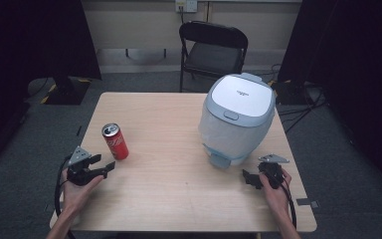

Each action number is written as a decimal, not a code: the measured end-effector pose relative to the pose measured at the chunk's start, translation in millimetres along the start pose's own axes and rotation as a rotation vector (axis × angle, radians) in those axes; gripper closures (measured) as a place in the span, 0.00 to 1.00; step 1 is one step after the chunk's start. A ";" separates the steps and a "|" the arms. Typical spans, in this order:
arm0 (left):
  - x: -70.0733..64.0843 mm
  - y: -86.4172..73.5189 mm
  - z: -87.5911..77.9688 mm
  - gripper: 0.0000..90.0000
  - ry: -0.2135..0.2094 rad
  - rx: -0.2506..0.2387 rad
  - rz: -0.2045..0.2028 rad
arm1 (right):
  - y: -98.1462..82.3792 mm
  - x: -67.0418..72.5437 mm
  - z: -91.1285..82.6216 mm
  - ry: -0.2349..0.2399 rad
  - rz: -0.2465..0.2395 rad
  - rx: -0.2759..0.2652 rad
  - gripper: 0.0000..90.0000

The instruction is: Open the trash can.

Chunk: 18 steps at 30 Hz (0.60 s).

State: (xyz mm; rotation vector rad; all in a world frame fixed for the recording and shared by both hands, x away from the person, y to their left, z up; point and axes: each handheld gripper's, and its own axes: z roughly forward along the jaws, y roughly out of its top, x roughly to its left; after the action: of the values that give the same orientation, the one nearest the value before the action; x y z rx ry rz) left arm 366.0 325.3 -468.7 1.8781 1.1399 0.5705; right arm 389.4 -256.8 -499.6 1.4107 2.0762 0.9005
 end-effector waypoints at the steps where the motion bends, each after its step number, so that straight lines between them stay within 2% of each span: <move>1: -3.8 1.5 0.2 0.38 -0.020 0.001 0.020 | 1.1 -1.5 -0.4 -0.022 0.016 -0.005 0.22; 3: -18.4 10.2 4.4 0.39 -0.073 -0.010 0.040 | 4.2 -3.5 -2.0 -0.016 0.023 -0.008 0.21; 4: -18.4 10.2 4.4 0.39 -0.073 -0.010 0.040 | 4.2 -3.5 -2.0 -0.016 0.023 -0.008 0.21; 5: -25.1 15.3 7.5 0.39 -0.091 -0.011 0.049 | 6.5 -3.7 -4.0 -0.019 0.019 -0.017 0.21; 6: -33.9 23.4 15.7 0.41 -0.148 0.004 0.033 | 12.1 -4.0 -7.4 -0.023 0.008 -0.032 0.21; 7: -33.9 23.4 15.7 0.41 -0.148 0.004 0.033 | 12.1 -4.0 -7.4 -0.023 0.008 -0.032 0.21; 8: -40.5 27.9 21.3 0.41 -0.175 0.012 0.029 | 14.3 -5.0 -8.5 -0.025 0.007 -0.041 0.22; 9: -55.3 36.9 32.3 0.44 -0.180 0.025 0.082 | 18.8 -9.5 -8.6 -0.012 0.020 -0.029 0.24; 10: -55.3 36.9 32.3 0.44 -0.180 0.025 0.082 | 19.8 -10.8 -8.5 -0.016 0.022 -0.028 0.24; 11: -67.0 45.8 45.0 0.44 -0.214 0.029 0.093 | 20.9 -12.4 -7.8 -0.026 0.026 -0.028 0.24; 12: -67.0 45.8 45.0 0.44 -0.214 0.029 0.093 | 20.9 -12.4 -7.8 -0.026 0.026 -0.028 0.24; 13: -78.0 55.8 58.8 0.44 -0.231 0.035 0.101 | 23.5 -15.2 -6.1 -0.037 0.016 -0.031 0.26; 15: -88.0 66.2 74.0 0.44 -0.238 0.023 0.128 | 25.8 -17.5 -4.4 -0.058 0.011 -0.031 0.27; 16: -91.6 71.5 83.2 0.44 -0.248 0.026 0.122 | 27.2 -18.8 -3.5 -0.061 0.008 -0.029 0.27; 17: -91.6 71.5 83.2 0.44 -0.248 0.026 0.122 | 28.8 -20.3 -2.8 -0.070 0.010 -0.032 0.27; 18: -96.1 83.0 102.5 0.44 -0.247 0.037 0.137 | 30.8 -21.7 -2.1 -0.079 0.016 -0.038 0.29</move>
State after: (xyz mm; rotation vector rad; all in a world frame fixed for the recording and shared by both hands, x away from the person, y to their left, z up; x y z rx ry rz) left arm 434.9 178.6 -450.1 2.0065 0.8716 0.3802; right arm 415.0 -269.7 -475.1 1.4227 1.9823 0.8713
